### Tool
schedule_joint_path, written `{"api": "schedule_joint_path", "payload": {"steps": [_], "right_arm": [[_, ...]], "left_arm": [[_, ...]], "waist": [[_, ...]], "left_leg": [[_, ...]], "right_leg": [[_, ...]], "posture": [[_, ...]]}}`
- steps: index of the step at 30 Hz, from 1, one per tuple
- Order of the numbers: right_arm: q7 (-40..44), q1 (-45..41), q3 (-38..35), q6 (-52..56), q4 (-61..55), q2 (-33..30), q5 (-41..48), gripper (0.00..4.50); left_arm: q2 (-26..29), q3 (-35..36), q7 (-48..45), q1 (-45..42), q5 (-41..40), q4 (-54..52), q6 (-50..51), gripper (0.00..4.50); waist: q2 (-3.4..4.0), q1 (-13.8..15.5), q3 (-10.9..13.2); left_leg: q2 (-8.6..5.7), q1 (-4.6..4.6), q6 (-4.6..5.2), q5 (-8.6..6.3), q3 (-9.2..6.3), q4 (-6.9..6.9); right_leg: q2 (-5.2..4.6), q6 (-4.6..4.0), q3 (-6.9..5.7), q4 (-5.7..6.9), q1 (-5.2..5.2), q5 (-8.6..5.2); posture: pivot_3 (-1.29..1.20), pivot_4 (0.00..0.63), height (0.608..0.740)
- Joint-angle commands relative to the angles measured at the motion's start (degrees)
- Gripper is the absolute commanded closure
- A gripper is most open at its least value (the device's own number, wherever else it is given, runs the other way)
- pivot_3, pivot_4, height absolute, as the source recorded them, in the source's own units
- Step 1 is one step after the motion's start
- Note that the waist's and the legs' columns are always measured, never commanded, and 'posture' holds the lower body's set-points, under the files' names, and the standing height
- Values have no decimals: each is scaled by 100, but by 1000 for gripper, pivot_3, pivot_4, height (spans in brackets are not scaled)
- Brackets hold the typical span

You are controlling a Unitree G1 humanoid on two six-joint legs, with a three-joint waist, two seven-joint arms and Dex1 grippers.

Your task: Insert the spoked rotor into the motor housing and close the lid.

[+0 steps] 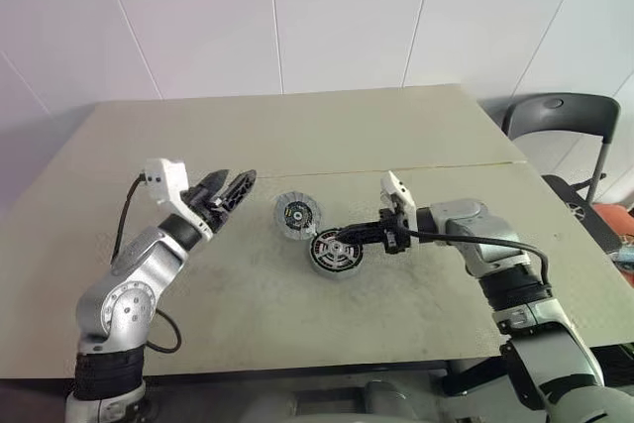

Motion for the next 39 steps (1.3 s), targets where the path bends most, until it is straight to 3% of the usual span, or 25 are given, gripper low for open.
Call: {"api": "schedule_joint_path", "payload": {"steps": [1,4,11,16,19,22,25,31,39], "right_arm": [[-297,-15,592,-528,567,10,-809,4500],[-151,1,682,-720,690,-2,-849,4500],[558,-332,-291,55,-45,84,586,4500],[795,-545,109,-129,-206,-335,138,4500],[748,-809,442,-698,-45,-539,-453,3948],[996,-1113,638,-1016,70,-661,-736,3036],[1277,-1335,883,-1347,339,-769,-1034,1970],[1444,-1648,1193,-2044,957,-684,-1563,17],[1461,-1558,1426,-2751,1043,-525,-2023,17]], "left_arm": [[-27,239,-55,5,135,-112,-312,794],[-57,271,-42,68,216,-119,-355,794],[-82,464,-244,194,279,-159,-700,794],[32,438,-634,266,516,-88,-1042,794],[16,417,-699,229,780,38,-1306,758],[58,344,-880,205,1011,108,-1556,758],[421,124,-1260,388,1734,253,-2021,758],[452,313,-1428,506,1720,319,-2315,758],[382,338,-1334,558,1785,372,-2381,758]], "waist": [[0,-7,0],[1,-19,-6],[3,-18,6],[3,-18,6],[3,-12,6],[3,-27,7],[2,-24,7],[1,-12,8],[3,-19,9]], "left_leg": [[0,2,0,0,2,1],[3,29,2,-1,9,-1],[7,69,37,-21,7,-2],[16,67,33,-24,15,-9],[18,65,33,-26,15,-12],[19,58,32,-25,24,-12],[25,56,30,-26,32,-12],[27,54,28,-28,36,-15],[28,51,28,-29,36,-15]], "right_leg": [[0,-1,0,0,3,1],[4,-2,4,0,27,2],[10,-2,3,2,70,1],[11,-8,0,2,57,5],[11,-8,-2,-2,56,5],[10,-8,-1,-1,44,5],[11,-9,-1,-1,37,6],[11,-10,-3,-6,35,6],[12,-10,-2,-3,29,6]], "posture": [[0,0,740],[0,0,740],[0,0,740],[0,0,740],[0,0,740],[0,0,740],[0,0,740],[0,0,740],[0,0,740]]}}
